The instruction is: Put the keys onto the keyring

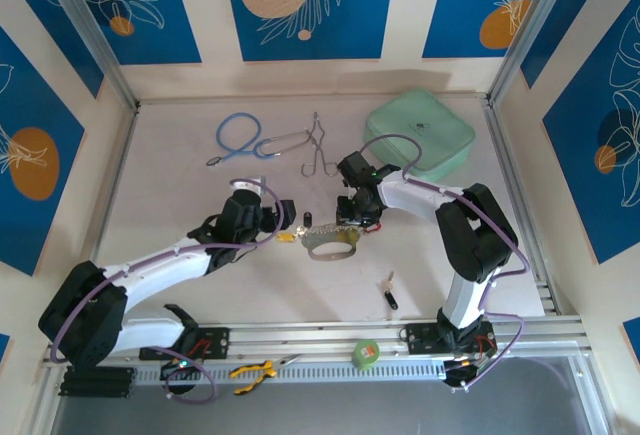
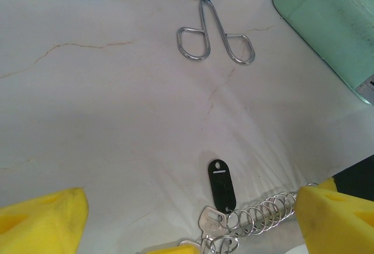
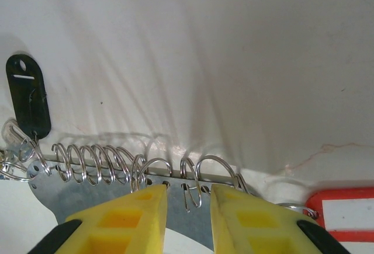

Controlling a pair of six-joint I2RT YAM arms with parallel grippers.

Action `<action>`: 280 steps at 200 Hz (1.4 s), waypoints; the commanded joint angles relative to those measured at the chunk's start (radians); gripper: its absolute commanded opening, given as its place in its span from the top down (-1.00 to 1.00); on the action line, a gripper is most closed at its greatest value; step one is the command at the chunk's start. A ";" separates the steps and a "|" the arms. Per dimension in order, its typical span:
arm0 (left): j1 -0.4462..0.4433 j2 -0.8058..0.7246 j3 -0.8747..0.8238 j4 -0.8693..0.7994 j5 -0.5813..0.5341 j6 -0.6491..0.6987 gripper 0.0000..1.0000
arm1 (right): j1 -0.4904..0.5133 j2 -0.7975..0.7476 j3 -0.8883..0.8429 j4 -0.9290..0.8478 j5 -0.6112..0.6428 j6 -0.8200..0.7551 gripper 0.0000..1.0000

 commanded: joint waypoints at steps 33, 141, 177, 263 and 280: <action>-0.009 -0.025 -0.015 -0.008 -0.030 -0.009 -0.82 | 0.009 0.031 0.019 -0.017 -0.033 -0.007 0.51; -0.009 -0.049 -0.026 -0.012 -0.046 -0.009 -0.83 | 0.018 0.059 0.033 -0.031 -0.036 -0.015 0.74; -0.009 -0.060 -0.028 -0.019 -0.055 -0.004 -0.83 | 0.021 0.046 0.036 -0.035 -0.036 -0.019 1.00; -0.008 -0.177 0.011 -0.013 -0.115 0.428 -0.81 | 0.145 -0.157 0.065 0.031 0.191 -0.395 1.00; -0.007 -0.202 0.031 -0.006 -0.102 0.574 -0.77 | 0.153 -0.230 0.024 0.127 0.177 -0.522 1.00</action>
